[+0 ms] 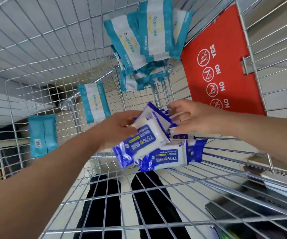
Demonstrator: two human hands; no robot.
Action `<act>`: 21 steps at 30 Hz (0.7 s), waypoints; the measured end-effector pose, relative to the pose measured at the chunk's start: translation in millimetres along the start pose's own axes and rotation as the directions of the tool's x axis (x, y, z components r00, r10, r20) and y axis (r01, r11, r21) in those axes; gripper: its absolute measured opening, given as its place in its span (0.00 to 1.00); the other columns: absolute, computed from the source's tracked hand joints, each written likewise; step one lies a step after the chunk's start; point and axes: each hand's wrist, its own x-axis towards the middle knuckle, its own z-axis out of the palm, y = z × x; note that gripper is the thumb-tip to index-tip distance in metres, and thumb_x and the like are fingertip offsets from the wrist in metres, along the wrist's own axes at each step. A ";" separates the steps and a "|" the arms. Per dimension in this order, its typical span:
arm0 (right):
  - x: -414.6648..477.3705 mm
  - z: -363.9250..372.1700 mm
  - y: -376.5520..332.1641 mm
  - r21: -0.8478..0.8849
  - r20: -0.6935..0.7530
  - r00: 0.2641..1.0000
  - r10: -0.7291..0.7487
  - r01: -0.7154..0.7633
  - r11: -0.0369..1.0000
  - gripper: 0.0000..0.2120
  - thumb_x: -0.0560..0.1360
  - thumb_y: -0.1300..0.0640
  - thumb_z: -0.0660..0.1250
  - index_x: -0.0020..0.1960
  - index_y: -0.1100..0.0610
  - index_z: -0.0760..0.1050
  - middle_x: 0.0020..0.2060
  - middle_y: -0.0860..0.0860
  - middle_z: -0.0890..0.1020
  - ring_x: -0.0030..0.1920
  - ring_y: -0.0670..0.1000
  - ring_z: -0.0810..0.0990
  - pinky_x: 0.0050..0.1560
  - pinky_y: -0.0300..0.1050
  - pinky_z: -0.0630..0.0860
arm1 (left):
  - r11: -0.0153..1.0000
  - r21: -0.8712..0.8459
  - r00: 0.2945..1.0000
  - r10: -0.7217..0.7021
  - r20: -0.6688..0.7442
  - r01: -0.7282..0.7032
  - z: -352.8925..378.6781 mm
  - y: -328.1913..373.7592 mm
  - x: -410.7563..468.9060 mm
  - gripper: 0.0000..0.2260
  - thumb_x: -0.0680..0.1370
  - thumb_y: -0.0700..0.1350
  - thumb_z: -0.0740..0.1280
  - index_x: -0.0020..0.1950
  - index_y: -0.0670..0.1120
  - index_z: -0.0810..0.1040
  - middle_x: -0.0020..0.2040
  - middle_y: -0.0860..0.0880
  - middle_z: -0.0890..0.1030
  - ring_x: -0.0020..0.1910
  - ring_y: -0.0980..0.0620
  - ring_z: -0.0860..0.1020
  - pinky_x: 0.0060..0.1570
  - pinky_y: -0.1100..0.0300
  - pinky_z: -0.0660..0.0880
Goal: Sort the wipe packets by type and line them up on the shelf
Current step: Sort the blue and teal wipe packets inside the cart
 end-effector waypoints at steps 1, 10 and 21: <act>-0.1 2.3 -3.3 0.021 0.000 1.000 -0.026 0.026 0.999 0.36 0.66 0.57 0.78 0.67 0.41 0.65 0.63 0.41 0.74 0.61 0.41 0.75 0.63 0.43 0.73 | 0.998 0.059 1.000 0.010 0.016 -0.011 9.1 2.4 4.3 0.22 0.78 0.36 0.65 0.61 0.62 0.72 0.53 0.53 0.82 0.48 0.53 0.83 0.46 0.63 0.80; -5.9 17.7 15.2 -0.516 0.044 0.999 0.015 0.010 0.856 0.18 0.65 0.54 0.78 0.51 0.44 0.75 0.46 0.43 0.75 0.42 0.45 0.75 0.40 0.40 0.74 | 0.881 0.473 0.995 0.030 -0.099 0.021 47.9 -26.2 21.9 0.34 0.63 0.55 0.79 0.66 0.54 0.72 0.61 0.55 0.70 0.58 0.56 0.71 0.58 0.63 0.68; 0.8 23.5 9.1 -0.801 0.078 0.997 -0.027 0.079 0.593 0.26 0.64 0.46 0.76 0.59 0.49 0.71 0.48 0.45 0.70 0.48 0.47 0.70 0.47 0.45 0.72 | 0.850 0.526 0.993 0.061 -0.104 0.003 52.4 -37.3 18.7 0.31 0.65 0.56 0.78 0.66 0.54 0.72 0.64 0.55 0.70 0.64 0.53 0.65 0.58 0.64 0.62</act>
